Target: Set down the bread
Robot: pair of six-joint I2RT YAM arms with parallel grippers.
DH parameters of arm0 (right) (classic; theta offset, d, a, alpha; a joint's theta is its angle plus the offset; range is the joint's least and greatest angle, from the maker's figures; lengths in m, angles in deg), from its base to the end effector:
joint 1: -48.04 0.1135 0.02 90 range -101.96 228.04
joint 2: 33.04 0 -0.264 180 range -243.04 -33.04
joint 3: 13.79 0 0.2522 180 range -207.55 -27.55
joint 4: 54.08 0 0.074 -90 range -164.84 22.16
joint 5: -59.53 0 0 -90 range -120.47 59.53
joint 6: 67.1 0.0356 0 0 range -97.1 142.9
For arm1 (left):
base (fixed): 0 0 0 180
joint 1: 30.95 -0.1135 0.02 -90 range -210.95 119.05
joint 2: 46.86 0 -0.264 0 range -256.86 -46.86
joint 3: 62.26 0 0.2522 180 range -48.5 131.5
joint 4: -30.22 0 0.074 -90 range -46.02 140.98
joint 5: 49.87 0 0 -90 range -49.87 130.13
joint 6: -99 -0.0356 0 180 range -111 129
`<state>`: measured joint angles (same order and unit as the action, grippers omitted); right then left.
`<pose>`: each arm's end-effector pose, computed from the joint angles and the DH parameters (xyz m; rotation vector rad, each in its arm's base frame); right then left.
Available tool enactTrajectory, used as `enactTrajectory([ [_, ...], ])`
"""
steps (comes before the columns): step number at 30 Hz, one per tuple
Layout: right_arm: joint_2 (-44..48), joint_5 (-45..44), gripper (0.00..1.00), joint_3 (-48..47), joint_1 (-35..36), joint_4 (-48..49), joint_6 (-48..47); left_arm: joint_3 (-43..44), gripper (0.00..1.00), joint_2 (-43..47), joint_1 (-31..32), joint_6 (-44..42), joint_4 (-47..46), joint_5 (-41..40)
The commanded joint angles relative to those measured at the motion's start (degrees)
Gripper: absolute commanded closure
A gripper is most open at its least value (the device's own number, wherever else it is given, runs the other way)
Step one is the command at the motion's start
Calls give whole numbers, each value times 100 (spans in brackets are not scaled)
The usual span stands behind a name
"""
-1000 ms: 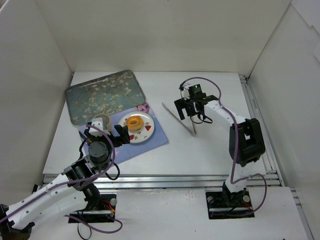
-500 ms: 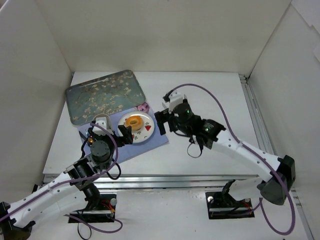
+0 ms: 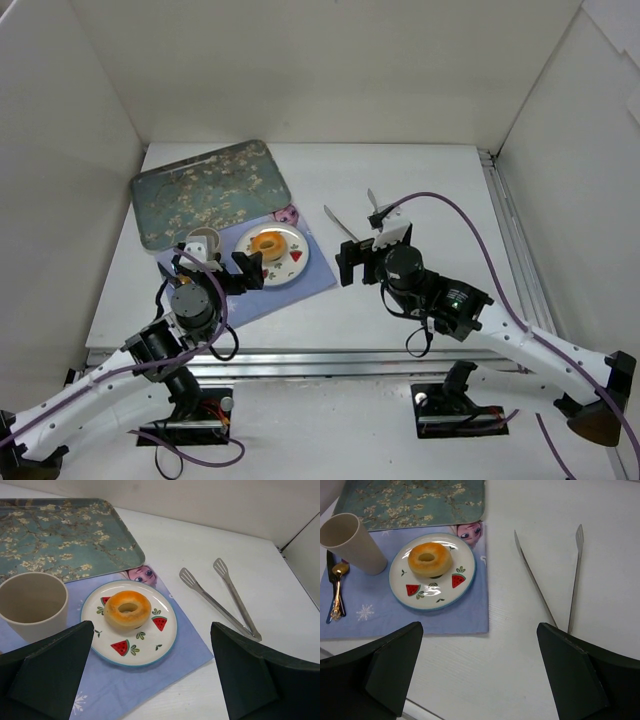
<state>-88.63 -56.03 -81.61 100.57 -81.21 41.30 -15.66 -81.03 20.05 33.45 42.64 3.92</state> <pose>0.1459 0.1651 0.3574 -0.2286 1.8158 0.4710 0.1111 -0.1038 0.3161 -0.1345 1.5904 -0.5361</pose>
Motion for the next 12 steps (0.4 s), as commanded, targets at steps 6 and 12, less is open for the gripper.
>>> enactTrajectory([
  [6, 356, -529, 2, 282, 38, 791, 112, 38, 1, -229, -20, -54, -525, 44],
  [12, 313, -511, 2, 300, 55, 879, 156, 56, 0, -301, -20, -28, -507, -18],
])
